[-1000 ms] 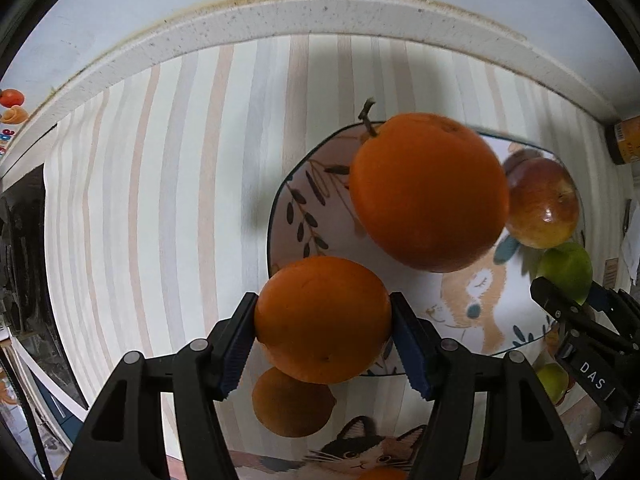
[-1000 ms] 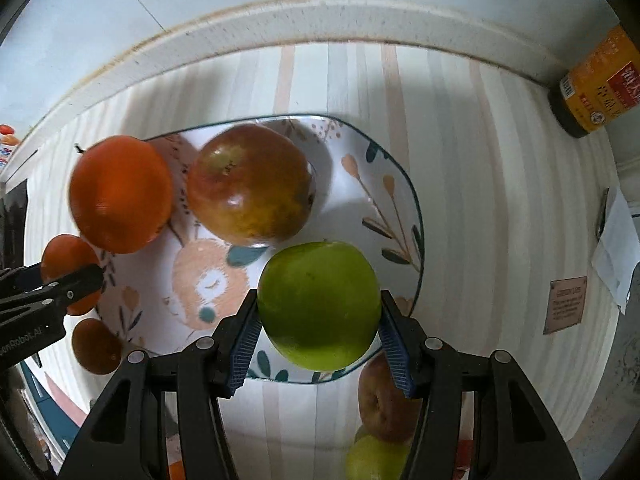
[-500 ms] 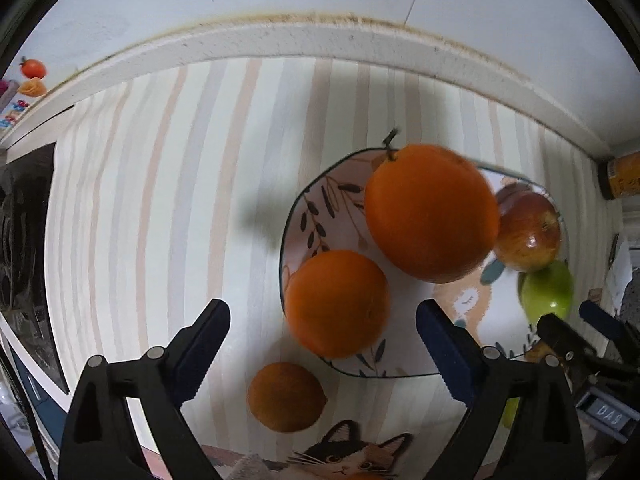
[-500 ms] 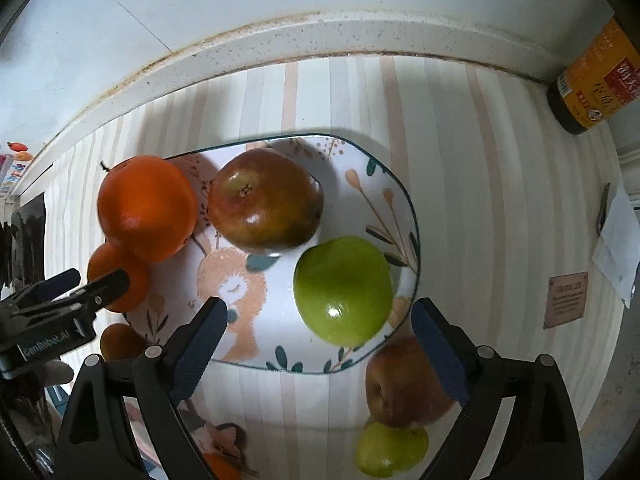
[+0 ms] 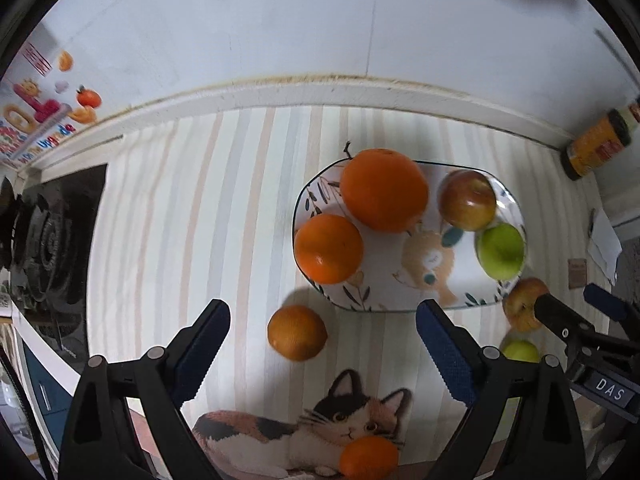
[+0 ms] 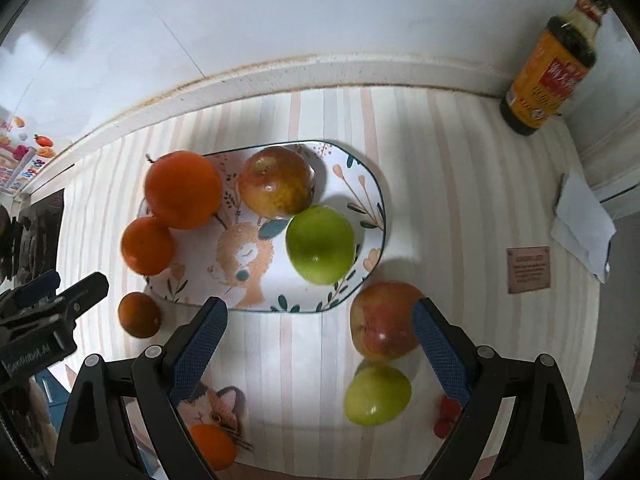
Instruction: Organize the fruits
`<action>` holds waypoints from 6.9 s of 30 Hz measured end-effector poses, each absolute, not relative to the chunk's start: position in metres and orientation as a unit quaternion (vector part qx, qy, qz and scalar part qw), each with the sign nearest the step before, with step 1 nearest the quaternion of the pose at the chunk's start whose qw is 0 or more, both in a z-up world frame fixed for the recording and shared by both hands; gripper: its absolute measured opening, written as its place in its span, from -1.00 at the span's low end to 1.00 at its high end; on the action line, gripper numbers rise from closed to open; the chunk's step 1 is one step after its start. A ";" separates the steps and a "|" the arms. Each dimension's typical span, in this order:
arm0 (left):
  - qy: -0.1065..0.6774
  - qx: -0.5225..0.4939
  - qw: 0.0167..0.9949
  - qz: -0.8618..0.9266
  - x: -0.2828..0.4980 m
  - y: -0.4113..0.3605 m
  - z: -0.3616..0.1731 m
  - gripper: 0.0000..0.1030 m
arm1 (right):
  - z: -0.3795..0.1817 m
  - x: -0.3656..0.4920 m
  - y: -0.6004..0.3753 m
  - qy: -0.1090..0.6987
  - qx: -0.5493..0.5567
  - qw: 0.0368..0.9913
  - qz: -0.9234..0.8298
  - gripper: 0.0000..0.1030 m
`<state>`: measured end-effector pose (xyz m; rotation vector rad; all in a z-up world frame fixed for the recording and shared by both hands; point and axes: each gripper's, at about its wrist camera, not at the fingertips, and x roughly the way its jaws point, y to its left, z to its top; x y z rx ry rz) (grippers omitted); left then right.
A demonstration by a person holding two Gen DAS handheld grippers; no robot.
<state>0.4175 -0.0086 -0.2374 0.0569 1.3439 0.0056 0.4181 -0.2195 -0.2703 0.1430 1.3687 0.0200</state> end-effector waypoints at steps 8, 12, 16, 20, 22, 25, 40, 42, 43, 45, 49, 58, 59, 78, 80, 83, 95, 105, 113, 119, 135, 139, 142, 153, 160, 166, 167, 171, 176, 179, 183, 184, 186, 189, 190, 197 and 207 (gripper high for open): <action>0.589 0.019 0.808 -0.006 0.386 -0.011 -0.202 0.85 | -0.216 0.383 -0.212 0.591 0.043 0.806 0.012 0.85; 0.573 0.020 0.819 -0.008 0.373 -0.009 -0.185 0.85 | -0.194 0.365 -0.207 0.578 0.043 0.815 0.019 0.85; 0.559 0.021 0.828 -0.013 0.361 -0.008 -0.167 0.85 | -0.173 0.347 -0.203 0.563 0.042 0.825 0.024 0.85; 0.547 0.016 0.837 -0.020 0.350 -0.008 -0.149 0.85 | -0.153 0.334 -0.200 0.549 0.040 0.835 0.028 0.85; 0.541 0.011 0.840 -0.025 0.344 -0.007 -0.140 0.85 | -0.142 0.328 -0.199 0.541 0.040 0.840 0.030 0.85; 0.533 0.011 0.846 -0.029 0.337 -0.007 -0.130 0.85 | -0.128 0.319 -0.197 0.528 0.037 0.848 0.028 0.85; 0.538 -0.003 0.842 -0.037 0.321 -0.007 -0.134 0.85 | -0.123 0.303 -0.198 0.523 0.061 0.850 0.028 0.85; 0.550 0.002 0.835 -0.037 0.322 -0.009 -0.145 0.92 | -0.132 0.303 -0.202 0.530 0.069 0.844 0.027 0.86; 0.555 0.006 0.831 -0.036 0.321 -0.011 -0.152 0.93 | -0.136 0.303 -0.204 0.534 0.070 0.843 0.025 0.86; 0.566 0.008 0.823 -0.036 0.320 -0.013 -0.165 0.93 | -0.150 0.304 -0.210 0.544 0.076 0.835 0.020 0.86; 0.615 -0.011 0.787 -0.042 0.317 -0.013 -0.209 0.93 | -0.191 0.304 -0.230 0.575 0.091 0.813 0.004 0.86; 0.701 -0.023 0.711 -0.047 0.296 -0.019 -0.293 0.93 | -0.305 0.307 -0.276 0.650 0.140 0.746 -0.027 0.86; 0.710 -0.024 0.702 -0.049 0.294 -0.021 -0.301 0.93 | -0.316 0.308 -0.280 0.654 0.153 0.740 -0.025 0.86; 0.742 -0.015 0.668 -0.056 0.283 -0.044 -0.362 0.16 | -0.385 0.336 -0.265 0.673 0.186 0.716 0.011 0.14; 0.743 -0.018 0.667 -0.057 0.283 -0.043 -0.362 0.16 | -0.384 0.331 -0.253 0.682 0.175 0.710 0.034 0.14; 0.741 -0.019 0.669 -0.056 0.282 -0.043 -0.361 0.17 | -0.384 0.320 -0.228 0.698 0.137 0.699 0.075 0.14; 0.759 -0.014 0.648 -0.062 0.292 -0.042 -0.374 0.24 | -0.392 0.306 -0.198 0.711 0.115 0.686 0.104 0.15; 0.750 -0.003 0.658 -0.070 0.290 -0.067 -0.366 0.19 | -0.388 0.306 -0.212 0.705 0.112 0.693 0.102 0.14; 0.715 -0.034 0.694 -0.075 0.336 -0.061 -0.316 0.18 | -0.359 0.316 -0.214 0.680 0.127 0.714 0.111 0.14; 0.685 -0.064 0.722 -0.073 0.404 -0.059 -0.278 0.06 | -0.327 0.351 -0.215 0.643 0.159 0.740 0.118 0.14; 0.683 -0.013 0.728 -0.052 0.469 -0.057 -0.295 -0.09 | -0.350 0.437 -0.199 0.637 0.183 0.743 0.092 0.15; 0.675 -0.023 0.737 -0.031 0.467 -0.044 -0.289 0.18 | -0.345 0.432 -0.203 0.631 0.188 0.747 0.087 0.80; 0.668 -0.028 0.744 -0.024 0.462 -0.034 -0.283 0.74 | -0.328 0.426 -0.210 0.621 0.184 0.758 0.084 0.81; 0.626 -0.008 0.780 -0.005 0.422 -0.017 -0.251 0.77 | -0.278 0.409 -0.228 0.607 0.079 0.791 0.017 0.85; 0.593 0.000 0.805 0.001 0.392 -0.013 -0.215 0.77 | -0.242 0.388 -0.224 0.586 0.063 0.808 0.014 0.86; 0.564 -0.009 0.826 -0.001 0.368 -0.010 -0.183 0.77 | -0.199 0.360 -0.222 0.556 0.056 0.829 0.020 0.86; 0.559 -0.006 0.829 -0.002 0.364 -0.011 -0.177 0.77 | -0.194 0.356 -0.221 0.552 0.053 0.832 0.020 0.86; 0.542 -0.006 0.841 -0.007 0.347 -0.012 -0.156 0.77 | -0.166 0.336 -0.218 0.534 0.045 0.844 0.024 0.86; 0.524 -0.003 0.852 -0.021 0.329 -0.016 -0.131 0.77 | -0.135 0.315 -0.216 0.512 0.038 0.858 0.026 0.85; 0.518 -0.005 0.855 -0.027 0.321 -0.018 -0.120 0.77 | -0.119 0.303 -0.217 0.504 0.036 0.863 0.027 0.85; 0.508 0.003 0.861 -0.031 0.312 -0.022 -0.107 0.77 | -0.105 0.293 -0.218 0.500 0.035 0.865 0.028 0.85; 0.507 0.006 0.861 -0.032 0.310 -0.023 -0.105 0.77 | -0.103 0.292 -0.219 0.500 0.036 0.865 0.028 0.85; 0.507 0.007 0.861 -0.034 0.308 -0.023 -0.103 0.77 | -0.098 0.288 -0.220 0.498 0.038 0.866 0.029 0.86; 0.509 0.006 0.860 -0.036 0.306 -0.023 -0.102 0.77 | -0.094 0.283 -0.220 0.497 0.041 0.866 0.031 0.85; 0.509 0.006 0.860 -0.037 0.306 -0.024 -0.102 0.77 | -0.092 0.283 -0.220 0.496 0.041 0.867 0.032 0.85; 0.522 0.007 0.852 -0.035 0.313 -0.027 -0.112 0.77 | -0.099 0.288 -0.218 0.503 0.053 0.862 0.038 0.85; 0.573 0.010 0.820 -0.001 0.352 -0.017 -0.175 0.92 | -0.155 0.320 -0.244 0.544 0.095 0.834 0.007 0.86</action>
